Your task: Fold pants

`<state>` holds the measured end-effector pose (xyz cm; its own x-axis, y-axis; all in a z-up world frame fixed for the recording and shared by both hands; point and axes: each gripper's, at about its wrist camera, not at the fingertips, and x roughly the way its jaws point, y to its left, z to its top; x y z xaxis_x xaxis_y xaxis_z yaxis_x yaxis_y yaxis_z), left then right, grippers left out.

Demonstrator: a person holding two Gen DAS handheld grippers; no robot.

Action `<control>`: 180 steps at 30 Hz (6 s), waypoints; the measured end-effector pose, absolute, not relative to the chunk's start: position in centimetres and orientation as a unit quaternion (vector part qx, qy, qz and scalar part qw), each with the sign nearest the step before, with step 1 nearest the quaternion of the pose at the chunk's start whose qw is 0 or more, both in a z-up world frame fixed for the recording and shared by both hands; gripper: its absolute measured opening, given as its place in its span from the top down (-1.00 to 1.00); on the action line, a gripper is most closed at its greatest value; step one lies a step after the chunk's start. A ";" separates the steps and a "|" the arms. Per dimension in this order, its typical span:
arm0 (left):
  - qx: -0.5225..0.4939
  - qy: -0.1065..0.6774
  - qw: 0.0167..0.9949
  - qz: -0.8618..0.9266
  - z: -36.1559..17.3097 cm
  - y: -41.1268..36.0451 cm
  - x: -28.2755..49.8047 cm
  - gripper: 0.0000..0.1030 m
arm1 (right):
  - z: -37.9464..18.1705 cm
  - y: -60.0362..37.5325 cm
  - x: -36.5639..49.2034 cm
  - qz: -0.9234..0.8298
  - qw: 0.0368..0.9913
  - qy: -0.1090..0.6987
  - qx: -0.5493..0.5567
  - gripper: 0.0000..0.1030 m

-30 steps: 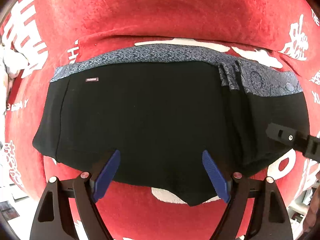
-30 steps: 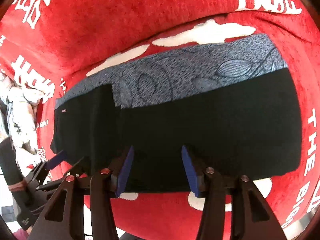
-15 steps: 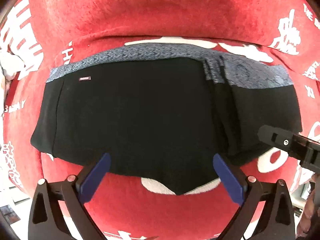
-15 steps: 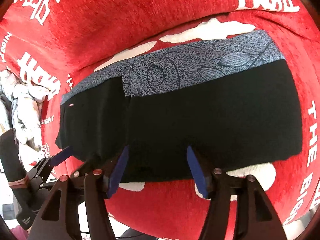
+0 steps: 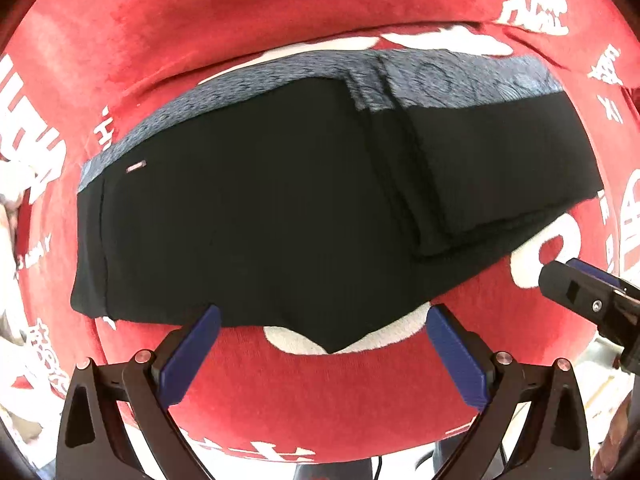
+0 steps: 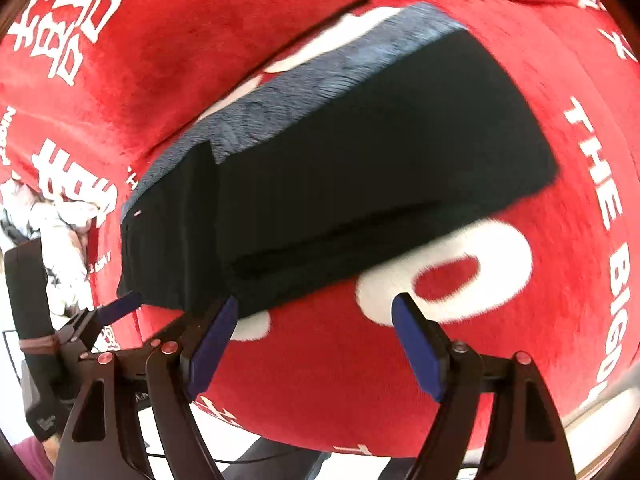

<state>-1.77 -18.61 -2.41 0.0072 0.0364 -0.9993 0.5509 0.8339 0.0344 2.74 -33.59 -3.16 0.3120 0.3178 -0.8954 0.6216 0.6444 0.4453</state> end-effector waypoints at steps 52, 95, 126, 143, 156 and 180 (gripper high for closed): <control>-0.014 0.708 0.703 -0.061 -6.1 8.2 6.3 -1.00 | -2.7 -21.8 16.2 -0.035 0.711 0.674 0.197 -0.60; -0.207 0.653 0.723 -0.092 -8.5 19.9 9.3 -1.00 | -6.7 -18.6 18.2 -0.016 0.696 0.688 0.205 -0.80; -0.290 0.632 0.715 -0.082 -9.2 15.3 11.1 -0.71 | -7.9 -16.3 19.3 -0.001 0.695 0.695 0.184 -0.96; 0.262 0.483 0.833 -0.061 -5.9 1.4 5.9 0.13 | 0.1 -12.9 35.5 0.186 0.677 0.664 0.256 -0.95; 0.293 0.453 0.838 -0.081 -5.2 0.0 4.1 0.13 | -6.2 -3.4 39.1 0.236 0.565 0.765 0.197 0.62; 0.328 0.297 0.843 -0.306 7.1 -24.5 -7.5 0.12 | 4.2 -36.4 14.0 0.189 0.708 0.482 0.480 0.58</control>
<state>-7.55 -24.47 7.05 0.6370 -0.3204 -0.7011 0.7101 0.5979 0.3719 13.97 -36.36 4.25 0.4630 0.7310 -0.5012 0.1956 0.4673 0.8622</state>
